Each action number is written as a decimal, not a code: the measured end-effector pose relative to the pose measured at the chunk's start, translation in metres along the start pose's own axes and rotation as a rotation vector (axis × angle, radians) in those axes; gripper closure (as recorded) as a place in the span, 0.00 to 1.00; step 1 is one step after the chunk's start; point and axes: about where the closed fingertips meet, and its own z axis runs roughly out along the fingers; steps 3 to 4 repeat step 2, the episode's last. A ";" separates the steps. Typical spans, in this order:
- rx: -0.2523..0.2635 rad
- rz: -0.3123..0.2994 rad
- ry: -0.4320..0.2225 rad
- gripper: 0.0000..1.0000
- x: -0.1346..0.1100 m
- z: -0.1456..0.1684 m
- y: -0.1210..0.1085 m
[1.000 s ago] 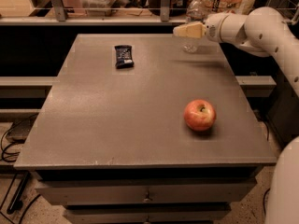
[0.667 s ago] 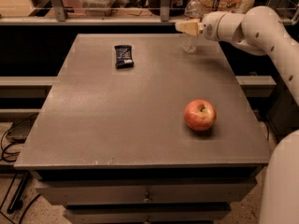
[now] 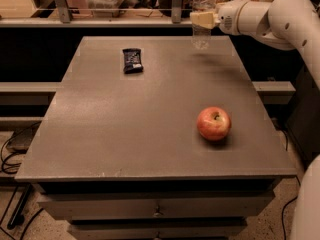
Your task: Pick water bottle
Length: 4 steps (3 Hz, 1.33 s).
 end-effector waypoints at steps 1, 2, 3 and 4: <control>-0.131 -0.125 -0.045 1.00 -0.072 -0.038 0.050; -0.222 -0.197 -0.090 1.00 -0.115 -0.058 0.090; -0.222 -0.197 -0.090 1.00 -0.115 -0.058 0.090; -0.222 -0.197 -0.090 1.00 -0.115 -0.058 0.090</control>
Offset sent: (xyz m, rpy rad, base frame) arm -0.1476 0.0721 0.1644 -0.0999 -0.2312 0.3800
